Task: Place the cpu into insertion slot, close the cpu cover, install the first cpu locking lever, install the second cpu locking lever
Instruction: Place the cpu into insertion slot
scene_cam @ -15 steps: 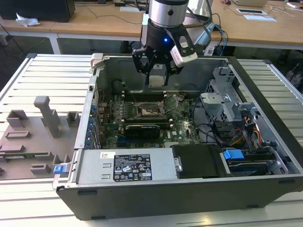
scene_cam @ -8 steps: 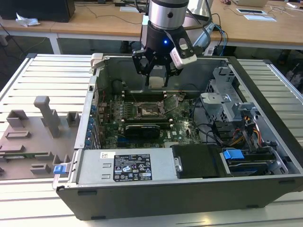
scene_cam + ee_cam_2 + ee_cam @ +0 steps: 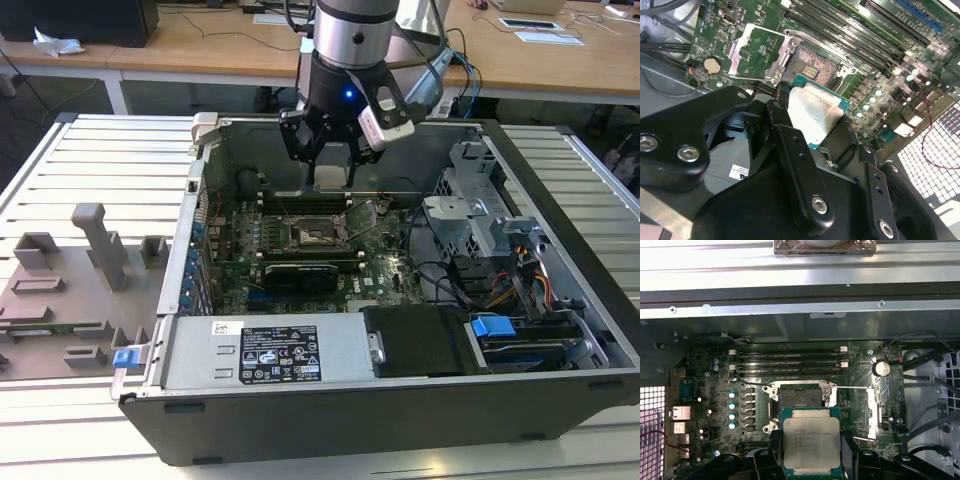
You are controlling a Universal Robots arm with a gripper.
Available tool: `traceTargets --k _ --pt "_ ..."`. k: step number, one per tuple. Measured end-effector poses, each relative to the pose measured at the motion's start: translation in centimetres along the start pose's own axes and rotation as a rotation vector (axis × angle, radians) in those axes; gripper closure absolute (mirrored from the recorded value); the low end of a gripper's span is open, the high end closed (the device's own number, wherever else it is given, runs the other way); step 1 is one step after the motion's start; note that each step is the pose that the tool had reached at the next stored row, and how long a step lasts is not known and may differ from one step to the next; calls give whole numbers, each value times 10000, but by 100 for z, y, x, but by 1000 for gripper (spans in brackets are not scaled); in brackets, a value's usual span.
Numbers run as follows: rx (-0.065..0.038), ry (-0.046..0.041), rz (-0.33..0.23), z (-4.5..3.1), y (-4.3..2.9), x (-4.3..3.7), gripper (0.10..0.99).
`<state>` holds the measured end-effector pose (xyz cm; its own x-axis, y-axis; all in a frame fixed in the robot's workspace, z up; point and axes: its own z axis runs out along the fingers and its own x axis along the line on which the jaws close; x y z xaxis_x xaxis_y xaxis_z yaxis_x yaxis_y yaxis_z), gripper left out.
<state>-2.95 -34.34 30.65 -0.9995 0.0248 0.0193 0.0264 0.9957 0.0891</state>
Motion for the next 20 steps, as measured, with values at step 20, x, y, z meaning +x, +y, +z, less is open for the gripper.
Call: traceTargets --k 20 --pt "4 0 0 189 -17 -4 541"
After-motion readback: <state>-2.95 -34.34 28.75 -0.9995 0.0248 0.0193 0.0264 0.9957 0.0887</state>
